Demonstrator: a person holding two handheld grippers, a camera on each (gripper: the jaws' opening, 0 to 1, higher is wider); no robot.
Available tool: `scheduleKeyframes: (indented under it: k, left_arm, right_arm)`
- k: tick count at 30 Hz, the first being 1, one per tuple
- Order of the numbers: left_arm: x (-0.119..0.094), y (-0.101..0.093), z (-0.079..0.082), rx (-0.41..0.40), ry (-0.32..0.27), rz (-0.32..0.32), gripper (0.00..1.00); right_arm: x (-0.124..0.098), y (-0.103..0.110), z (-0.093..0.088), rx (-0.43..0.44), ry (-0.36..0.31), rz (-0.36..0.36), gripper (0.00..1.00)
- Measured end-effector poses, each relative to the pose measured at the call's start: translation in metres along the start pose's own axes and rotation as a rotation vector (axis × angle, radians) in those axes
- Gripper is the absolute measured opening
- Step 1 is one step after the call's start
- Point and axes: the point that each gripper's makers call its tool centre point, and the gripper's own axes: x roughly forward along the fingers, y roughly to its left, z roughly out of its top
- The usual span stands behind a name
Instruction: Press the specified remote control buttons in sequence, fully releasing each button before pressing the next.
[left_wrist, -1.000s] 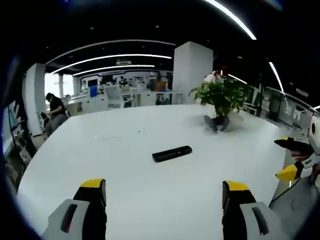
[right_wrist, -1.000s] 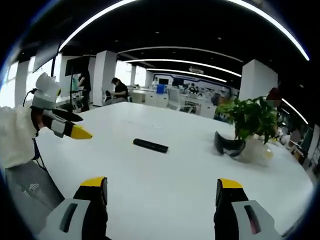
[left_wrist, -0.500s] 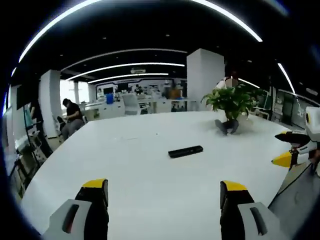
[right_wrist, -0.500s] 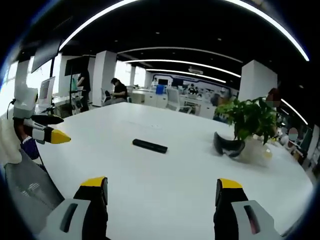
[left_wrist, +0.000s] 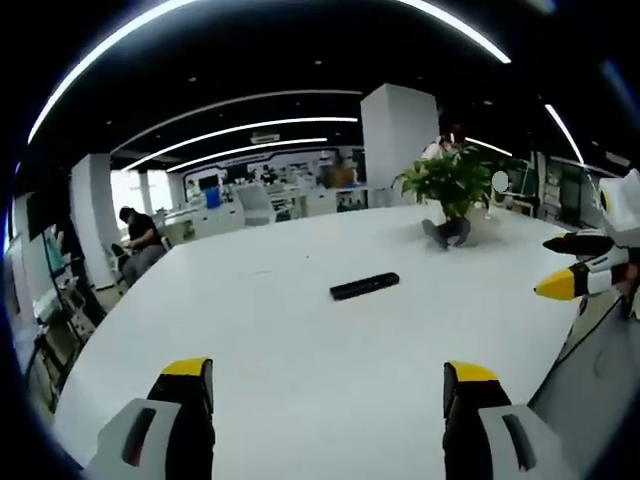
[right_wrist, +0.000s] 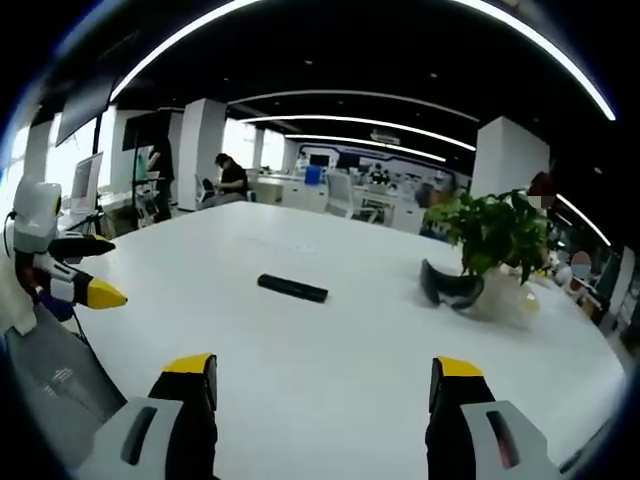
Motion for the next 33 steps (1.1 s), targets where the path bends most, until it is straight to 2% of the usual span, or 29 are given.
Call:
scheduleKeyframes:
  k: [5, 9, 22, 26, 33]
  left_arm:
    - [-0.001, 0.006, 0.005, 0.002, -0.019, 0.029, 1.0]
    - [-0.002, 0.007, 0.006, -0.011, -0.026, 0.027, 1.0]
    - [-0.002, -0.002, 0.008, 0.035, -0.029, -0.003, 1.0]
    - [-0.005, -0.007, 0.014, 0.021, -0.062, -0.028, 1.0]
    - [-0.005, -0.002, 0.014, 0.05, -0.07, -0.001, 1.0]
  right_arm:
    - [0.001, 0.001, -0.001, -0.011, 0.007, 0.003, 0.87]
    - [0.001, 0.003, -0.002, -0.014, 0.011, 0.014, 0.87]
    - [0.001, 0.003, -0.003, -0.023, 0.017, 0.011, 0.87]
    - [0.001, 0.005, -0.004, -0.031, 0.02, 0.015, 0.87]
    - [0.0, 0.003, -0.002, -0.032, 0.011, 0.001, 0.87]
